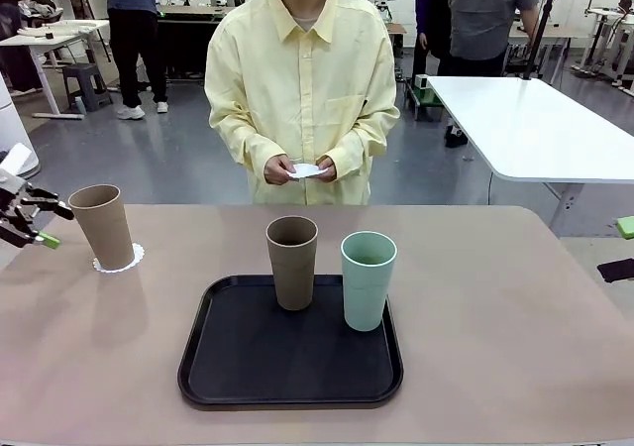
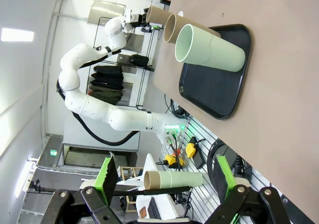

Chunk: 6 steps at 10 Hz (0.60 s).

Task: Place coasters on the table and set cups on them.
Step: Pick up one Reusable plastic cup and place it on a coaster set by the human.

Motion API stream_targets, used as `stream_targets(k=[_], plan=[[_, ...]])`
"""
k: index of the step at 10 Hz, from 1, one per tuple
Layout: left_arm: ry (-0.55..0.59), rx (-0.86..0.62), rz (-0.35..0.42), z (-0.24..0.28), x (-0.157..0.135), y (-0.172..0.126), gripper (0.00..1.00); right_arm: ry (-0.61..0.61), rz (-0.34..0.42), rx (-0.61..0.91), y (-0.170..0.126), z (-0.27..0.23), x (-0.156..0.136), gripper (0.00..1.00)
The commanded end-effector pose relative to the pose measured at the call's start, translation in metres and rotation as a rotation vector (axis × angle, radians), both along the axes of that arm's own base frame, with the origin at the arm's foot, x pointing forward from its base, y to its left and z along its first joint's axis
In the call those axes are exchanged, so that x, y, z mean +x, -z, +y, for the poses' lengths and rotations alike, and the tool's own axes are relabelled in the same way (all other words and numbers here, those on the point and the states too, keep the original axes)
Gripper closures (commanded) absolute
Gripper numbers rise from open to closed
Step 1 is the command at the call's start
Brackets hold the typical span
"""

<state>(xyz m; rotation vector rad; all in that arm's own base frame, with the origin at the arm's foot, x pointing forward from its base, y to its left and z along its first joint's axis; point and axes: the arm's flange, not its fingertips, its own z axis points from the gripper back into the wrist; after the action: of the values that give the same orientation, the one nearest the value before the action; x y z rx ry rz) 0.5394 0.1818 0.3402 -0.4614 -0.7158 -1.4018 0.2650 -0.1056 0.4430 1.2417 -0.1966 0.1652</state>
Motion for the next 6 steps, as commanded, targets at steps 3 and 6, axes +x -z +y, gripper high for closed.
stream_targets(k=[3,6], plan=[[-0.182,0.105,0.0,-0.04,-0.047,-0.084,0.0,-0.005,-0.011,0.016,0.0,-0.001,0.001,0.0],[-0.278,0.18,0.051,-0.076,-0.073,-0.139,0.0,-0.005,-0.011,0.016,0.0,-0.001,0.001,0.0]])
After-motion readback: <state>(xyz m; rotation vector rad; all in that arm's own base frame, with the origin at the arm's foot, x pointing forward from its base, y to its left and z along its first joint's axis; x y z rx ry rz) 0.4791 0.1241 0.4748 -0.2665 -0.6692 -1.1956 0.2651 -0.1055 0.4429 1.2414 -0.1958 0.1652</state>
